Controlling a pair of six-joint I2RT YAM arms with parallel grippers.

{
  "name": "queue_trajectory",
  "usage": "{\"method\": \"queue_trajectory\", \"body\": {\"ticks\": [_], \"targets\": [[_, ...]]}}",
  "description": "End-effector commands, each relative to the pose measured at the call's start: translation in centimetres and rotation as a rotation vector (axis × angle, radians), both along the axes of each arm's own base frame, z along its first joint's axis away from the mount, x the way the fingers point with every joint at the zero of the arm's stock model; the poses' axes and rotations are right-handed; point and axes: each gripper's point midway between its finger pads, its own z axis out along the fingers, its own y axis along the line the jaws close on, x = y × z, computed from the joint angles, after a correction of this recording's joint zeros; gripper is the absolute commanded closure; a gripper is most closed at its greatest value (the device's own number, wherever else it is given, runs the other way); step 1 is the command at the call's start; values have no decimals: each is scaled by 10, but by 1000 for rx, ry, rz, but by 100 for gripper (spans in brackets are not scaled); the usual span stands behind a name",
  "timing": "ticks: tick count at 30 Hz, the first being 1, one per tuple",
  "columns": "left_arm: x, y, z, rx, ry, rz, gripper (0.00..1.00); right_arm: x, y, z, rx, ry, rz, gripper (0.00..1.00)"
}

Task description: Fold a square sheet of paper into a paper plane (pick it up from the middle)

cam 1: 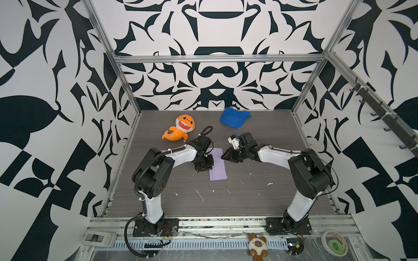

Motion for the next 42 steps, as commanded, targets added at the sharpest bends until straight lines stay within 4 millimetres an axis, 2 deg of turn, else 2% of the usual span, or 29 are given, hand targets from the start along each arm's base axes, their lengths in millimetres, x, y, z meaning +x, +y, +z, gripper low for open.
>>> {"method": "queue_trajectory", "body": {"ticks": [1, 8, 17, 25, 37, 40, 42], "targets": [[-10, 18, -22, 97, 58, -3, 77, 9, -12, 4, -5, -29, -68, 72], [-11, 18, -24, 101, 59, -21, 78, 9, -10, -4, 1, -1, -60, 72], [-11, 20, -26, 113, 62, -19, 77, -2, 16, -7, 30, 27, 44, 73], [-12, 22, -29, 124, 65, -21, 78, -7, 33, -21, 25, 76, 84, 74], [-11, 22, -28, 125, 61, -28, 77, -14, 23, -50, -49, 146, 72, 75], [-8, 19, -21, 115, 48, -29, 76, -20, 17, -60, -88, 167, 70, 75], [-2, 16, -10, 107, 28, -31, 74, -23, 12, -67, -120, 185, 69, 75]]}}
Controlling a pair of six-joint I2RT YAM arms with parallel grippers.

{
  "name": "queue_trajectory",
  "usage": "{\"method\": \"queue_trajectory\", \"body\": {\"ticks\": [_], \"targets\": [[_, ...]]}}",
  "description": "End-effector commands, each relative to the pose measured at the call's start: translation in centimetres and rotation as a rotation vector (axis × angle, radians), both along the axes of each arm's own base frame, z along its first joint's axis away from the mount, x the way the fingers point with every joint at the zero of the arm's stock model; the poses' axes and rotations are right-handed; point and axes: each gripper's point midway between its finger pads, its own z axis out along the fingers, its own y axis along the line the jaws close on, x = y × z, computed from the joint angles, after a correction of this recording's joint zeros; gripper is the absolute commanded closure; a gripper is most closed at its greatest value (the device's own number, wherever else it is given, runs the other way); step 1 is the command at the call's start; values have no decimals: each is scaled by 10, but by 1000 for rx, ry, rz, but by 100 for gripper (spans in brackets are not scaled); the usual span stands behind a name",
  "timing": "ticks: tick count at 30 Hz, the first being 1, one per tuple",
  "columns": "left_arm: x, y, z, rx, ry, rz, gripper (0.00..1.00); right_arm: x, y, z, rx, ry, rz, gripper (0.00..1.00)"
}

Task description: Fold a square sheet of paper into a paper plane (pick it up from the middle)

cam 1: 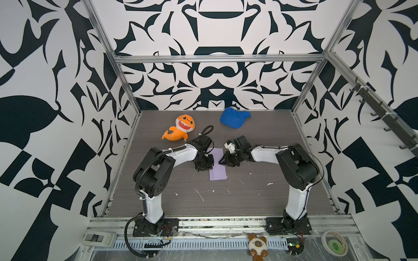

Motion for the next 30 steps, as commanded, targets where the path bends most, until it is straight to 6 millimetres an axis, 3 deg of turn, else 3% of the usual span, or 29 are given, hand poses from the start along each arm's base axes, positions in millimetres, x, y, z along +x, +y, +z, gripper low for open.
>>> {"method": "queue_trajectory", "body": {"ticks": [1, 6, 8, 11, 14, 17, 24, 30], "targets": [[0, 16, -3, 92, 16, 5, 73, -8, -13, -17, -98, 38, 3, 76], [28, 16, 53, 24, -119, 46, 63, -17, -25, -35, -176, 85, 15, 77], [35, 12, 67, -19, -159, 54, 63, -19, -29, -41, -206, 96, 13, 78], [38, -12, 76, -166, -163, 32, 66, -22, -35, -48, -246, 113, 7, 80], [37, -32, 70, -268, -128, 10, 73, -22, -41, -54, -284, 123, 1, 81], [35, -38, 58, -283, -100, -7, 78, -23, -43, -56, -309, 130, -1, 82], [20, -20, 10, -153, -6, -19, 86, -26, -51, -64, -383, 148, 3, 85], [8, 13, -17, 28, 37, -35, 86, -30, -60, -70, -443, 153, 14, 86]]}}
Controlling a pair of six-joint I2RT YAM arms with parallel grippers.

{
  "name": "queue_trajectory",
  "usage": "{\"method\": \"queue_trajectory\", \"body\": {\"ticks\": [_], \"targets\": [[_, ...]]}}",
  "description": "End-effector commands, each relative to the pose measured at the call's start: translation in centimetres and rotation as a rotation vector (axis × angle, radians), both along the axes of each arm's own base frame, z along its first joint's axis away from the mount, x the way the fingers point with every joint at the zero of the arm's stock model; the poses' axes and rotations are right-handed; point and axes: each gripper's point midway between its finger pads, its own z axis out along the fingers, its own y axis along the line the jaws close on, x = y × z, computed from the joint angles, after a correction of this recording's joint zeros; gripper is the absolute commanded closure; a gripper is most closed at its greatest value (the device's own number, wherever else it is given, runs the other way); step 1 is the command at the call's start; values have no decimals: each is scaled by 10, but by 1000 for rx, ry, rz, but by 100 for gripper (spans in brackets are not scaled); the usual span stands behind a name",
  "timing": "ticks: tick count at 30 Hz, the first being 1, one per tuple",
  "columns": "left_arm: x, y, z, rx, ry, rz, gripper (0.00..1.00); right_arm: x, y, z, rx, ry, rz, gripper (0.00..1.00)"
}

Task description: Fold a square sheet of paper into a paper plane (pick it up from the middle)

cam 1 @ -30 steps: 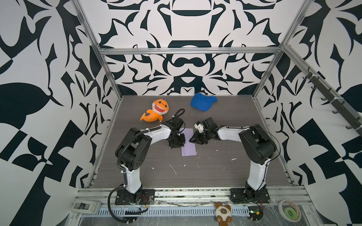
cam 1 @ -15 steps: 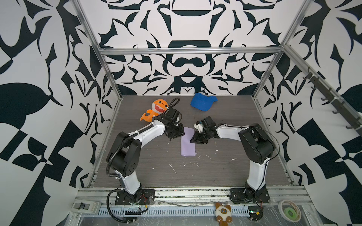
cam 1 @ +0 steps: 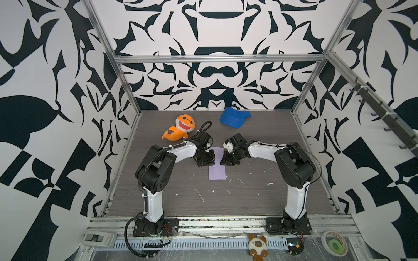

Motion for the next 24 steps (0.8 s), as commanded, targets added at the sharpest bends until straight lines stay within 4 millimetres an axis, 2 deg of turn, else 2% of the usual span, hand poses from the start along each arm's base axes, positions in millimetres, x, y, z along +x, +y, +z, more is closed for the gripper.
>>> {"method": "queue_trajectory", "body": {"ticks": [1, 7, 10, 12, 16, 18, 20, 24], "targets": [[-17, 31, -23, 152, 54, -24, 86, -32, -53, -63, -297, 124, -22, 86], [-30, 65, -31, 279, 79, -26, 84, -33, -64, -68, -359, 116, -22, 87], [-27, 76, -20, 283, 61, -4, 84, -33, -65, -68, -368, 109, -14, 87], [-18, 69, -2, 220, 20, 9, 83, -31, -64, -67, -364, 102, -10, 87], [4, 34, 39, 19, -82, 2, 83, -27, -59, -65, -344, 97, -6, 87], [14, 17, 50, -68, -113, -3, 83, -26, -57, -64, -339, 96, -7, 87], [21, 5, 51, -126, -110, -1, 83, -26, -57, -65, -339, 98, -6, 87], [27, -5, 31, -117, -76, -15, 83, -27, -56, -67, -341, 106, -5, 87]]}}
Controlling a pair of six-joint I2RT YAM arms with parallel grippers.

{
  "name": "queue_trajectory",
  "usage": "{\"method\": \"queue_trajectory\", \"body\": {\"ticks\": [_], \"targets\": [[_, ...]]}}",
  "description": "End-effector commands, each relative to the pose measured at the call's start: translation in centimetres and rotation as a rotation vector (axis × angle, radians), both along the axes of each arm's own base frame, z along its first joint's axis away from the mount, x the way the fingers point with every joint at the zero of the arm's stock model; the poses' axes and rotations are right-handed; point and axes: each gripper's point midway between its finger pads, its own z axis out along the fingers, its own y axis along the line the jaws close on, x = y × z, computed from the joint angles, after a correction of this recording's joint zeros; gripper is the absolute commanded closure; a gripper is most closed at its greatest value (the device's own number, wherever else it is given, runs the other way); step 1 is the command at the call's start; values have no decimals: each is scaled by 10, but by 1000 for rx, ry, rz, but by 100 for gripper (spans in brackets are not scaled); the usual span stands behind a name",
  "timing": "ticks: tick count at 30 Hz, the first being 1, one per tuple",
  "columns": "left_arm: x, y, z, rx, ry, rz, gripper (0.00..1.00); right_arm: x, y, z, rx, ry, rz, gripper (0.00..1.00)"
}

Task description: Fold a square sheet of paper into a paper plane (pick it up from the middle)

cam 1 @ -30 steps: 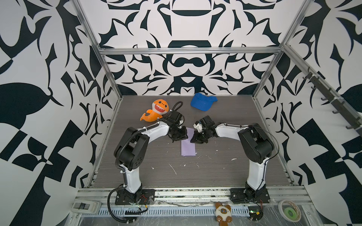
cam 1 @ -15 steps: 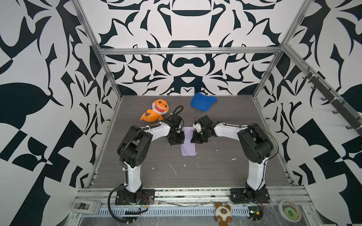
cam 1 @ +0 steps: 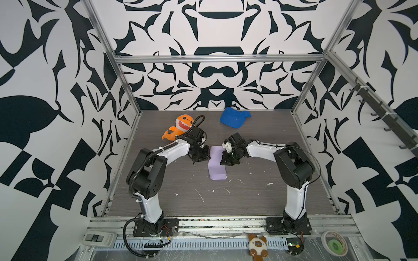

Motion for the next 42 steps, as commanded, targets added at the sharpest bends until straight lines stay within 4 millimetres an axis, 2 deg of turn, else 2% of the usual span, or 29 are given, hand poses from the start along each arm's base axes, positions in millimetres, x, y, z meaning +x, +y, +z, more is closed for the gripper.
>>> {"method": "queue_trajectory", "body": {"ticks": [1, 7, 13, 18, 21, 24, 28, 30, 37, 42], "targets": [[7, -15, -12, -36, 31, -24, 83, -29, -55, -67, -292, 125, -38, 87], [9, -12, -30, 14, 51, -35, 83, -31, -56, -69, -299, 133, -38, 88], [3, 21, -60, 142, 96, 8, 83, -32, -59, -70, -313, 137, -37, 88], [-1, 44, -67, 206, 103, 26, 83, -33, -64, -72, -339, 137, -31, 88], [1, 51, -64, 210, 96, 32, 83, -33, -64, -71, -344, 134, -31, 89], [11, 40, -46, 154, 54, 22, 83, -31, -64, -71, -343, 132, -32, 89], [25, 16, -12, 21, -16, 22, 83, -30, -62, -69, -339, 126, -30, 89], [27, 8, -5, -20, -24, 20, 83, -30, -61, -69, -340, 127, -32, 89], [31, -14, -16, -65, 11, -20, 85, -31, -60, -72, -341, 135, -31, 89], [36, -16, -28, -52, 24, -17, 85, -33, -61, -74, -344, 140, -31, 89]]}}
